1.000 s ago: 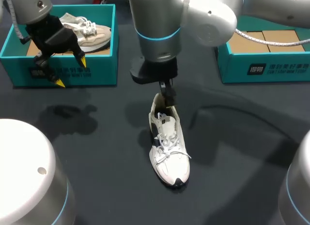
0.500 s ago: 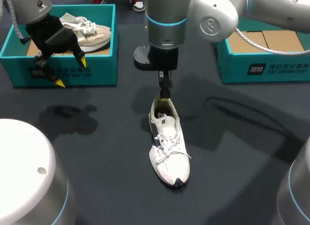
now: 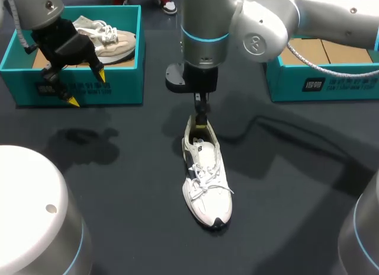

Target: Take the shoe out of the shoebox, open the shoe tongue, remove and reinsert the insole, then place the shoe into the shoebox

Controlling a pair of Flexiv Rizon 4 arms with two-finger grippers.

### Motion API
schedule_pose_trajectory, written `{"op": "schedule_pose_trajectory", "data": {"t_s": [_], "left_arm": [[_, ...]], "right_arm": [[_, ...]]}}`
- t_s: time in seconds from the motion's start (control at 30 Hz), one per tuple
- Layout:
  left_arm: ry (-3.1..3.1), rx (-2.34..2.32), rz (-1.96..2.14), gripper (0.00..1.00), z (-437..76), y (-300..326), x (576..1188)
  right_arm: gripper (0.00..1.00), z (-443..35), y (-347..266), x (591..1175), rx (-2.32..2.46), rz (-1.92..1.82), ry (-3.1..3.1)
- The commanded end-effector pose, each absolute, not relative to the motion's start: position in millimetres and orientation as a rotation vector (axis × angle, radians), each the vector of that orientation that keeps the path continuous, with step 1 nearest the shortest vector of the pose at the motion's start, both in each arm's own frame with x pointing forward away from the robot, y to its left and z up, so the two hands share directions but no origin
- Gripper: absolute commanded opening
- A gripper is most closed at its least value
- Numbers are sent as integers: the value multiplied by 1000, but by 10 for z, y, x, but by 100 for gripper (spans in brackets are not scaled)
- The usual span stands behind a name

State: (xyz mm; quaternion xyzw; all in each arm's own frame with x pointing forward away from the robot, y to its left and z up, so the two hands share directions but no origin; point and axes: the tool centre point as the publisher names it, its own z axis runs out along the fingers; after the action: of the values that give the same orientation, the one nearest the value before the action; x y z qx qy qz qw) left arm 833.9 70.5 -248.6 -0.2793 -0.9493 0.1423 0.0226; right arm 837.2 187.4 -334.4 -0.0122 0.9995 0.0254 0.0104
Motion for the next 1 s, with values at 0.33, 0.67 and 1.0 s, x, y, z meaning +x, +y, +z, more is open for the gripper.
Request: {"op": "schedule_pose_trajectory", "data": {"t_s": [0.33,0.67,1.0], "left_arm": [[-2941,-865,437,100,-2483,707,8334],[-2941,-865,437,100,-2483,707,8334],[-2941,-865,437,100,-2483,707,8334]], "right_arm": [[98,-3608,1937,8411,-20,75,3133],[77,-3781,1937,8380,14,79,3154],[51,-3872,1898,8339,48,80,3167]]}}
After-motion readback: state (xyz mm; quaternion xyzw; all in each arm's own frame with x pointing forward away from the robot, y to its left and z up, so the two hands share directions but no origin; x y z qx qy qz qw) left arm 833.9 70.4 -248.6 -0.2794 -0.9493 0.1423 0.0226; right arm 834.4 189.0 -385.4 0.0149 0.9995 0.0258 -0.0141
